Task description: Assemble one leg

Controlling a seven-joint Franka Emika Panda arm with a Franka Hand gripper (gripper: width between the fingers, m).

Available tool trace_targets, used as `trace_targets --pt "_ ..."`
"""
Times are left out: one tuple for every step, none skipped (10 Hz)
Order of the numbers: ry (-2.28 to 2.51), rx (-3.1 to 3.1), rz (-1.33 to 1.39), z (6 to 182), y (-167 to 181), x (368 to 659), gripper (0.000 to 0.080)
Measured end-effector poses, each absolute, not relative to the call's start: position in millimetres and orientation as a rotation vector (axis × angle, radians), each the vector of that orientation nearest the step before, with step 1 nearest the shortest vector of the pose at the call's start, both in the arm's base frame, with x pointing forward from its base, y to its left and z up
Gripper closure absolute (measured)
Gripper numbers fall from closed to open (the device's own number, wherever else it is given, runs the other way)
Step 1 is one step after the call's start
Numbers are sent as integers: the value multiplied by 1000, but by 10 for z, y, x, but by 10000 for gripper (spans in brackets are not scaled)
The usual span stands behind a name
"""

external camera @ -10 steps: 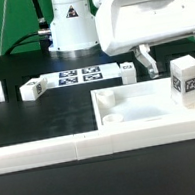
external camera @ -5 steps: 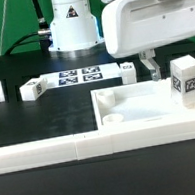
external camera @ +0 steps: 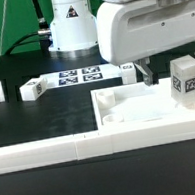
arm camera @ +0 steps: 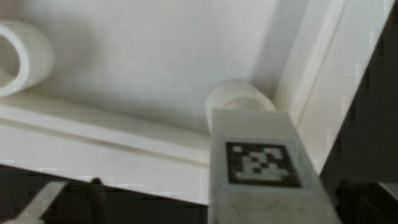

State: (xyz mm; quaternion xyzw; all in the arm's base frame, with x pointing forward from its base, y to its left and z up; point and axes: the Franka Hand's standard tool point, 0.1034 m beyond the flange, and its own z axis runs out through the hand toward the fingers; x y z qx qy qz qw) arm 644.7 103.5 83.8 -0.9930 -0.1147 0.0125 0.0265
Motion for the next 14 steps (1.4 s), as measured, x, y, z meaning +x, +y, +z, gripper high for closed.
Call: trace_targets --pt "-339 -3069 38 866 1049 6481 151" --pt "-338 -3069 34 873 1051 6491 151" --pt "-336 -3069 41 843 1040 6483 151" --pt "-334 -3069 41 834 1054 6478 151" --pt "-337 -3068 42 830 1079 6470 259" --pt "-337 -3069 42 830 1071 6471 395" --pt "-337 -3068 42 830 1073 6471 395" --pt "-337 -3069 43 828 1070 6469 509" --pt "-329 -3070 44 827 1070 6468 509" --pt "-296 -3073 45 827 1071 6468 509" --pt "-298 -3073 45 826 1069 6468 509" --pt "-187 -3081 38 815 1084 6465 509" --pt "26 -3085 -25 808 1130 6467 509" --pt "212 -3074 -59 807 1185 6429 509"
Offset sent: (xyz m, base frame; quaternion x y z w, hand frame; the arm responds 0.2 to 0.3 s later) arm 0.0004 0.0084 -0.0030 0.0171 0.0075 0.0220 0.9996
